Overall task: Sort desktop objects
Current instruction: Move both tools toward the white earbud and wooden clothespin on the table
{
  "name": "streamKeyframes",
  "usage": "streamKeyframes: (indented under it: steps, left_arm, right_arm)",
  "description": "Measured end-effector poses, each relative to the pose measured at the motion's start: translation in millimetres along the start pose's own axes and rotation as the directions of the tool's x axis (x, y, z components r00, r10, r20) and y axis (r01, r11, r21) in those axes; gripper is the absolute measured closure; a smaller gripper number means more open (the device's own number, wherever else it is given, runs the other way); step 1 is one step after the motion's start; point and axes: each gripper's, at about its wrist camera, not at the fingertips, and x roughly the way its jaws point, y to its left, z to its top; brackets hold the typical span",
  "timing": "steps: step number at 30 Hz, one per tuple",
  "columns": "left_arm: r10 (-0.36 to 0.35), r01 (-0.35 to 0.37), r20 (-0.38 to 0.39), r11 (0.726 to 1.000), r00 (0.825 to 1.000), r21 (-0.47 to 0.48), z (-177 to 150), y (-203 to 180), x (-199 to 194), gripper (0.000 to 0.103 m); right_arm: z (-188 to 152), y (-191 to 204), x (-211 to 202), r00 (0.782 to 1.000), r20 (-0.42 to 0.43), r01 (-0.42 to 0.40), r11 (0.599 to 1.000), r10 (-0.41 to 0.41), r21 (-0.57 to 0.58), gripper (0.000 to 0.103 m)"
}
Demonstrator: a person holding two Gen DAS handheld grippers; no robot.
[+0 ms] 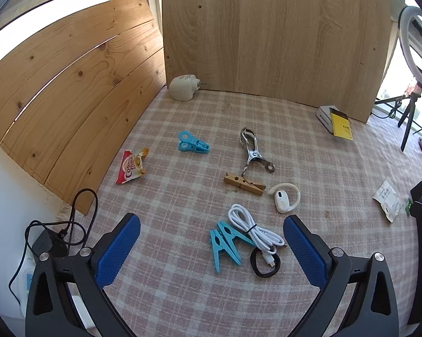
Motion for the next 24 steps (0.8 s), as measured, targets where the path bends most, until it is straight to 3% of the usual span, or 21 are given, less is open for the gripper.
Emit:
streamKeyframes:
  steps: [7,12,18,24]
  left_arm:
    - [-0.024,0.024,-0.032,1.000,0.999,-0.019,14.1,15.6,25.7,0.001]
    - [-0.071,0.072,-0.049,0.997,0.996,0.017,20.9,15.4,39.3,0.002]
    - [-0.098,0.102,-0.056,0.992,0.994,0.073,25.8,7.1,51.6,0.004]
    - [-0.110,0.120,-0.062,0.974,0.992,0.195,29.7,-5.9,63.7,0.004]
  right_arm:
    - [24.6,38.5,38.0,0.993,-0.076,-0.096,0.993,0.092,-0.062,0.066]
    - [39.3,63.9,71.8,0.976,-0.151,-0.169,0.983,0.157,-0.071,0.077]
    - [49.8,87.5,111.0,0.952,-0.234,-0.217,0.974,0.195,-0.069,0.080]
    - [57.2,101.4,139.9,0.931,-0.293,-0.245,0.968,0.219,-0.057,0.081]
